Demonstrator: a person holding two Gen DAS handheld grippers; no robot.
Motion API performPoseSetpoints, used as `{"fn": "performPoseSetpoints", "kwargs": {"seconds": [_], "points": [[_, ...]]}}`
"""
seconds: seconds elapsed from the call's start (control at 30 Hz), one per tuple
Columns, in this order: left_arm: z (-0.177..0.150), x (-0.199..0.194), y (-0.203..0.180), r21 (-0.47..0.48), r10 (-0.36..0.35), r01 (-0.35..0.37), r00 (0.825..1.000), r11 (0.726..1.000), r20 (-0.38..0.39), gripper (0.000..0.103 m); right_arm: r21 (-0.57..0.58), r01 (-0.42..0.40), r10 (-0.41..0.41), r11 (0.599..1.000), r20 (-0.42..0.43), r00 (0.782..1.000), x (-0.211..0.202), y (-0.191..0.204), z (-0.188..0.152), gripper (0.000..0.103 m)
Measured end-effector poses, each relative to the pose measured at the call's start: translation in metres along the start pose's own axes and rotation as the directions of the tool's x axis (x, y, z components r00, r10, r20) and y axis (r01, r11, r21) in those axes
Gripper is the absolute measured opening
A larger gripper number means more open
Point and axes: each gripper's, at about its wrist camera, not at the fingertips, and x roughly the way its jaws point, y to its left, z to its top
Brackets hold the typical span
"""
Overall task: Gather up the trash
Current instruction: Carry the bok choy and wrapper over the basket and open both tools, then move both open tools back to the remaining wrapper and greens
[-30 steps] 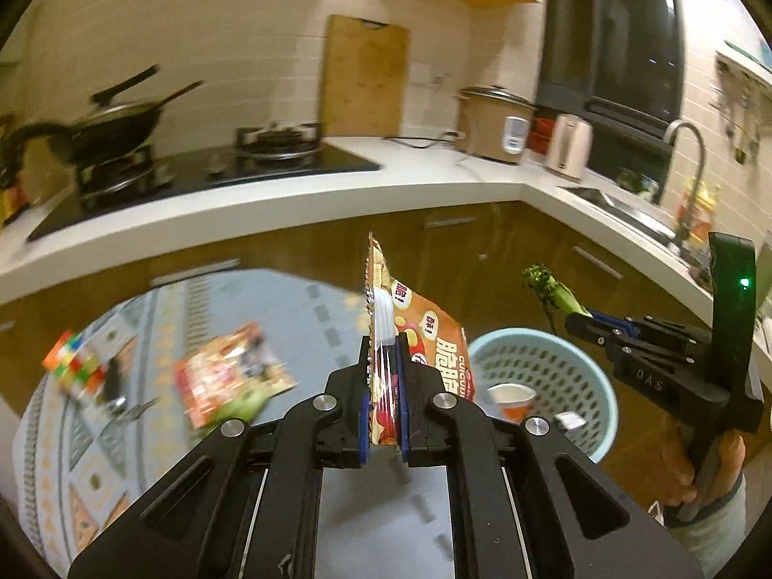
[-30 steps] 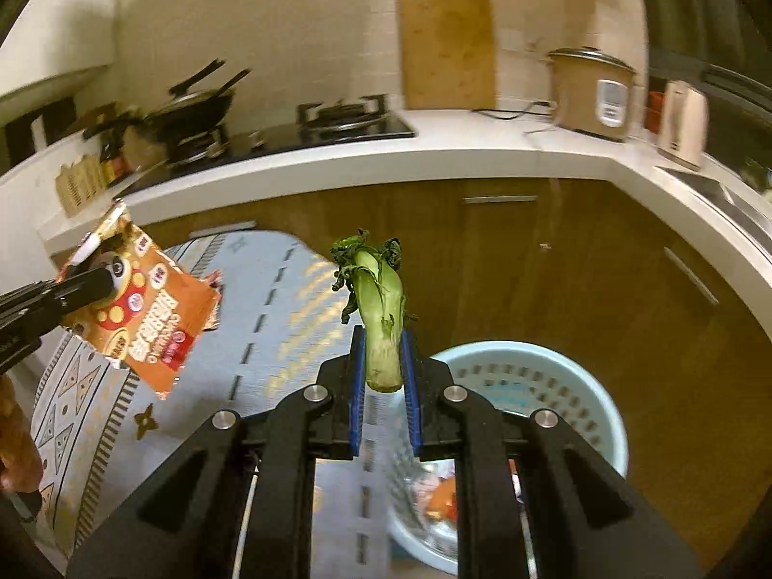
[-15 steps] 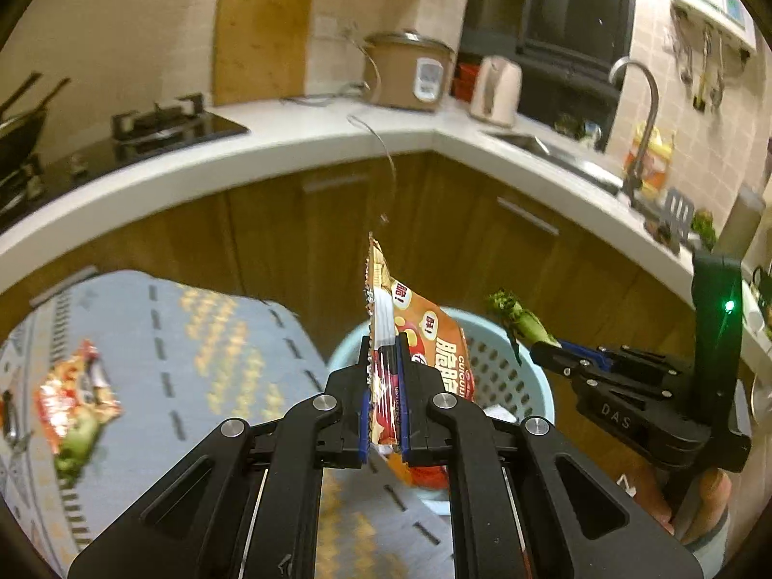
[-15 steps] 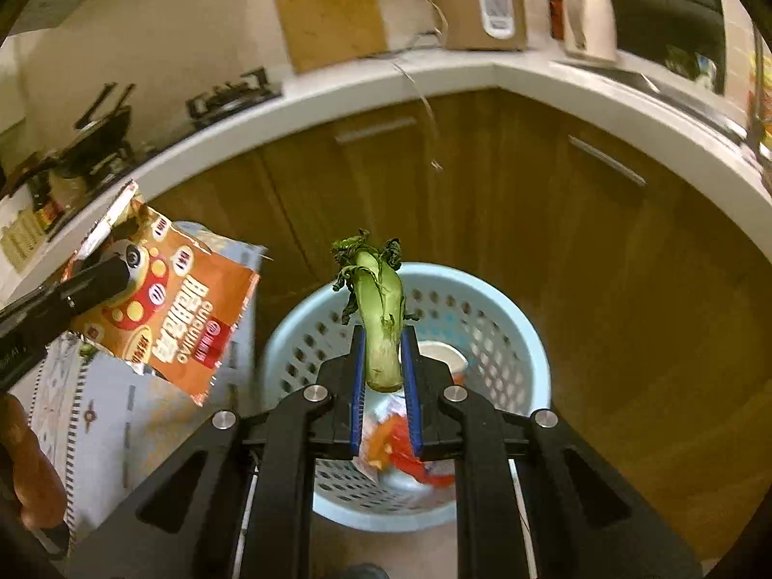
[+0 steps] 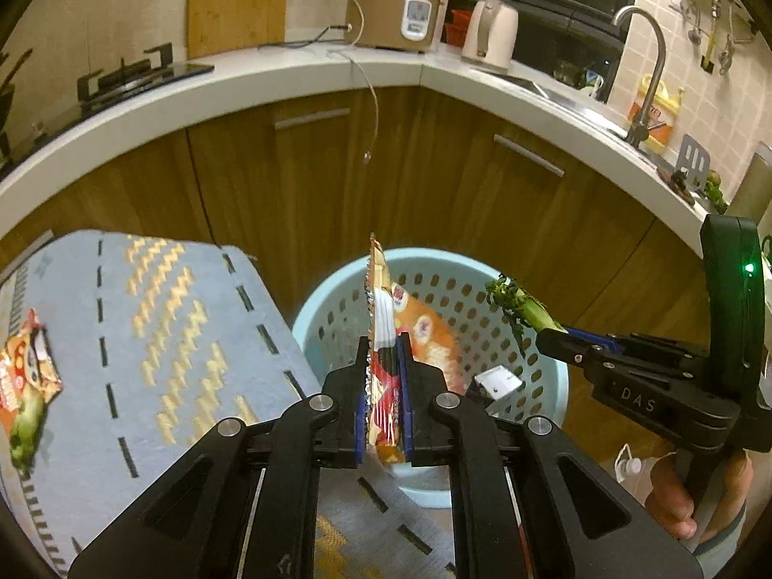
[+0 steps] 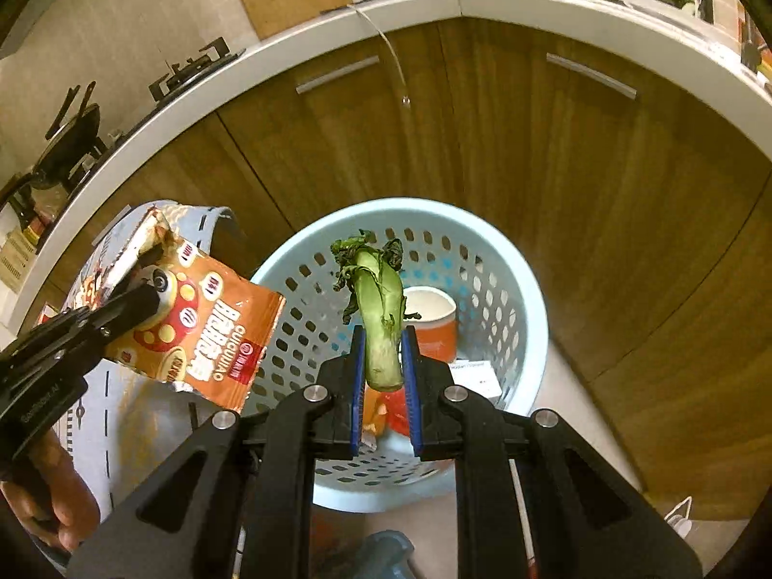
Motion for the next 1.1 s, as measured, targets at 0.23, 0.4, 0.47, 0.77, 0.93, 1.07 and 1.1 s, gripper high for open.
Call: {"fn": "performPoseSetpoints", "kwargs": {"seconds": [0.23, 0.4, 0.47, 0.77, 0.93, 1.07, 1.1], "points": [[-0.002, -0.006, 0.007, -0.014, 0.007, -0.007, 1.000, 1.000, 0.015, 0.049, 0.031, -0.019, 0.020, 0.999, -0.004, 1.000, 0.002, -0.002, 0.001, 0.017], [-0.002, -0.018, 0.015, -0.034, 0.009, -0.008, 0.999, 0.999, 0.039, 0.054, 0.048, -0.028, 0.028, 0.998, 0.008, 1.000, -0.004, -0.001, 0.002, 0.028], [-0.003, -0.024, 0.020, -0.043, 0.009, -0.006, 0.999, 0.999, 0.049, 0.055, 0.051, -0.039, 0.038, 0.998, 0.016, 0.999, -0.006, -0.001, 0.003, 0.036], [-0.010, -0.056, 0.044, -0.091, 0.030, -0.021, 0.995, 0.996, 0.099, 0.056, -0.009, -0.076, 0.076, 0.997, 0.060, 0.995, -0.023, 0.038, 0.009, 0.044], [-0.017, -0.083, 0.075, -0.163, 0.062, -0.038, 0.988, 0.986, 0.144, 0.063, -0.083, -0.105, 0.111, 0.991, 0.070, 0.991, -0.029, 0.076, 0.011, 0.047], [-0.023, -0.103, 0.105, -0.211, 0.109, -0.072, 0.980, 0.975, 0.167, 0.063, -0.145, -0.127, 0.137, 0.981, 0.063, 0.989, -0.028, 0.109, 0.013, 0.048], [-0.024, -0.108, 0.113, -0.224, 0.121, -0.081, 0.978, 0.971, 0.172, 0.063, -0.160, -0.135, 0.146, 0.978, 0.058, 0.988, -0.026, 0.119, 0.014, 0.048]]}}
